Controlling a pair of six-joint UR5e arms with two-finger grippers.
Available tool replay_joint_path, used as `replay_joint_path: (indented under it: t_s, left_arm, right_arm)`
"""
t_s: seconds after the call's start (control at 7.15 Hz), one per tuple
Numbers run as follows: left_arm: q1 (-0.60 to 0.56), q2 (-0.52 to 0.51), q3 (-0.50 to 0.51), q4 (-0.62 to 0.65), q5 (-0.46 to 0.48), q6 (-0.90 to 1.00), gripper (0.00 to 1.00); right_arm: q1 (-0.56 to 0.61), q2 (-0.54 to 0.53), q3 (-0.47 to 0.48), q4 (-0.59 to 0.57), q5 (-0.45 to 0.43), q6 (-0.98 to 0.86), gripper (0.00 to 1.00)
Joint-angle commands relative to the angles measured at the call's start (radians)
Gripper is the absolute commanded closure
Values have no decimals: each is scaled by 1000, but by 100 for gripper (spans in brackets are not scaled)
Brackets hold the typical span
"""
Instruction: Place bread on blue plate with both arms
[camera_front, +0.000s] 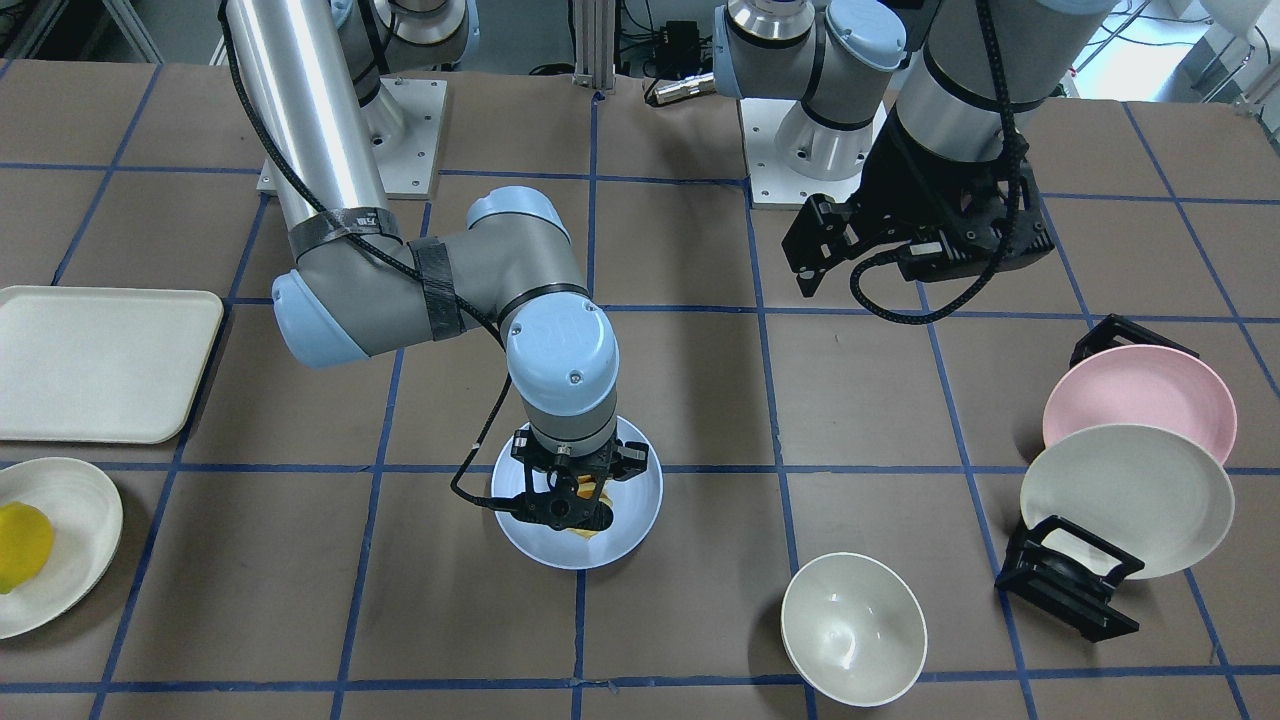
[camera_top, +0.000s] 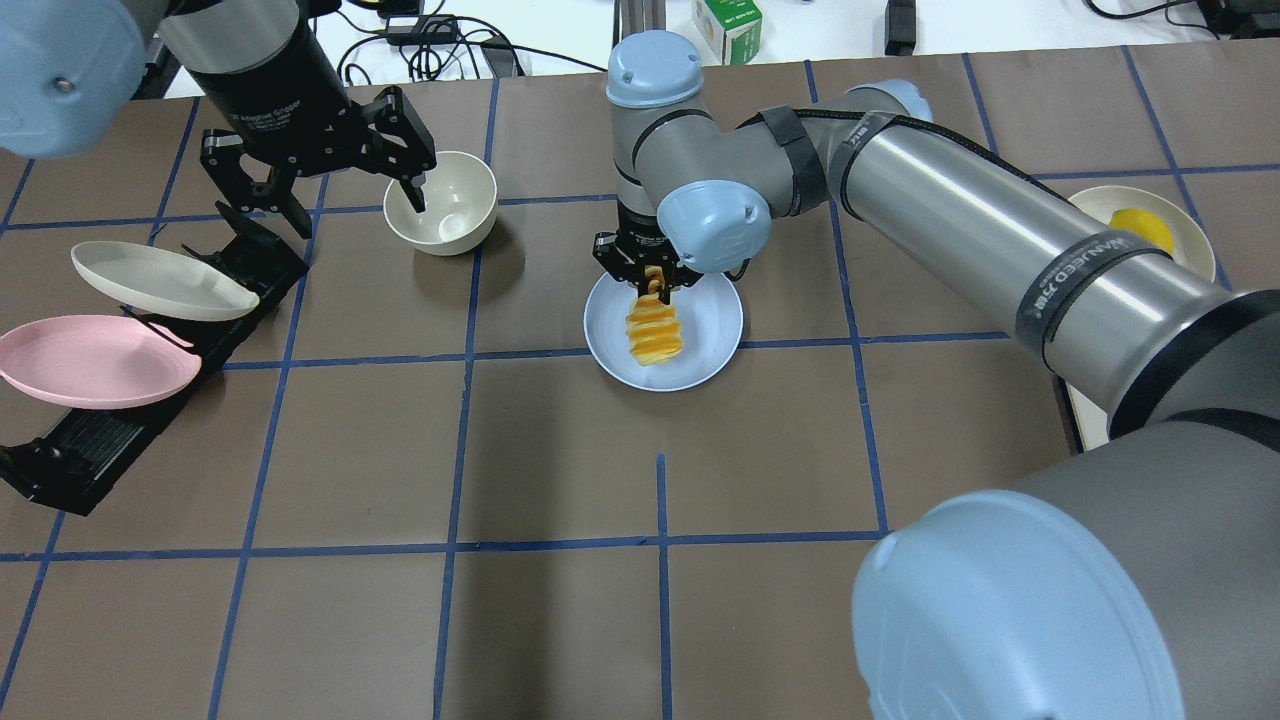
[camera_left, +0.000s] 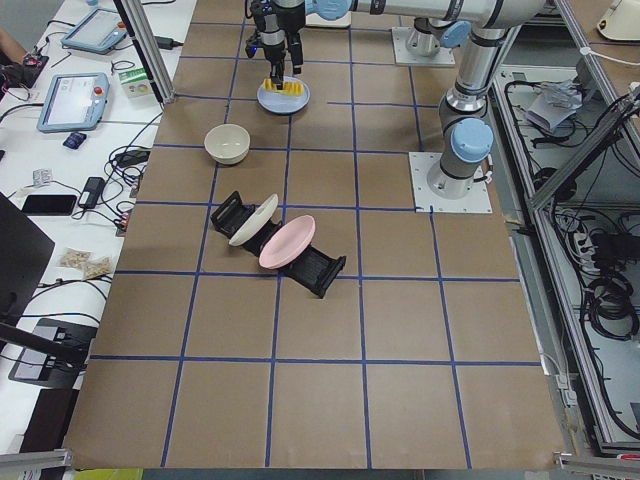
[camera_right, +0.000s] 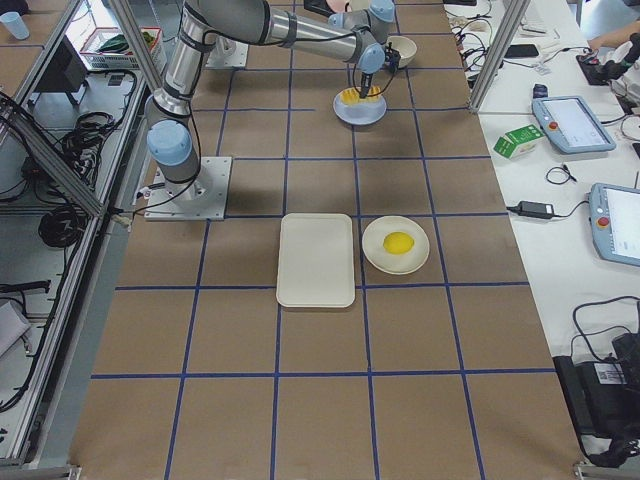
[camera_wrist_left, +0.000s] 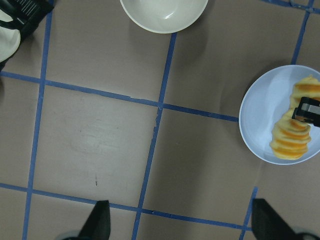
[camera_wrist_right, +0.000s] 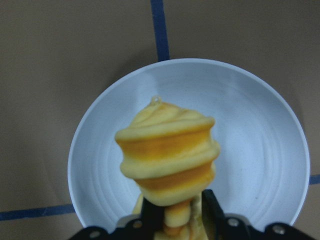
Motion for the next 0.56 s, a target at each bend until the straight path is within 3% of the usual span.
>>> replay_joint_path:
  t_s: [0.0,0.42]
  left_arm:
    - [-1,1,-8,-3,-2,-7,0]
    - [0,1,-8,-1,-2,-10,0]
  right_arm:
    - [-8,-9,-1,9,-5,-1,0]
    - [-71,-74,0,55,-51,-23,0]
